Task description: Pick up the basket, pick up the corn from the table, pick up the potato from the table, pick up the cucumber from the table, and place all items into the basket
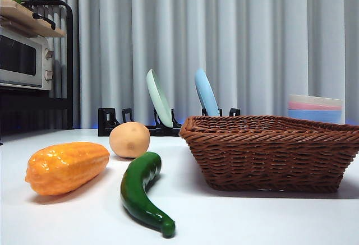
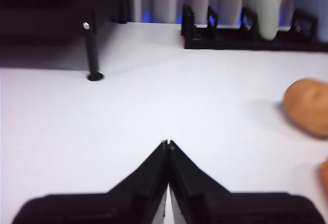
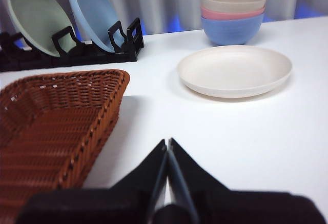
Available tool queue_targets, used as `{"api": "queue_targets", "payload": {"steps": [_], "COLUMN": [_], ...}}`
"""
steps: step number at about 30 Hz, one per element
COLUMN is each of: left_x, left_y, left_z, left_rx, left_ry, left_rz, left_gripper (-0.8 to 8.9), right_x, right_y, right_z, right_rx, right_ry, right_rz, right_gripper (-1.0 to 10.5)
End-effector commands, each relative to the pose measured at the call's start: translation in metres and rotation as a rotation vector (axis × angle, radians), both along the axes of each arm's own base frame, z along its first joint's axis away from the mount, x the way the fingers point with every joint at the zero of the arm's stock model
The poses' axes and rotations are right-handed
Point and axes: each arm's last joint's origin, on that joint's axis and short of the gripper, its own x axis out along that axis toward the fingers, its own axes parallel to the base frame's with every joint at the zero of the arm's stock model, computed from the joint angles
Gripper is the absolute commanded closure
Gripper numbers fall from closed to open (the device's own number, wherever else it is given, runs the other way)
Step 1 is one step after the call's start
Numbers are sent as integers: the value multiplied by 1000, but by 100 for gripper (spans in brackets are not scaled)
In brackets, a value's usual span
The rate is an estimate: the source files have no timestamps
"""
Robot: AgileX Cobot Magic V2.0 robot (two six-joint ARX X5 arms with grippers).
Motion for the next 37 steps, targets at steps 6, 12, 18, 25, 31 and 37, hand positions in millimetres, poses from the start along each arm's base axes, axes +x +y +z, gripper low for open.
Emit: {"api": "queue_targets", "payload": {"steps": [6, 12, 18, 25, 31, 37], "left_x": [1, 0, -5, 3, 28, 65], "left_y": [-3, -4, -4, -4, -7, -12], "left_z": [-2, 7, 37, 82, 119, 144], "left_rx": [-267, -279, -267, -216, -190, -209], "left_ry": [9, -42, -86, -72, 14, 163], "left_rz": [-60, -90, -96, -109, -222, -399], "left_gripper": [817, 819, 819, 819, 819, 819], "right_x": [0, 0, -2, 10, 38, 76], "right_y": [0, 0, 0, 1, 4, 7], "right_z": [-3, 1, 23, 64, 104, 132], "right_rx": [480, 520, 512, 375, 253, 162], "right_ry": [38, 28, -1, 49, 151, 348], "right_rz": [-60, -60, -53, -27, 95, 237], "right_gripper": [945, 949, 957, 957, 956, 953]}}
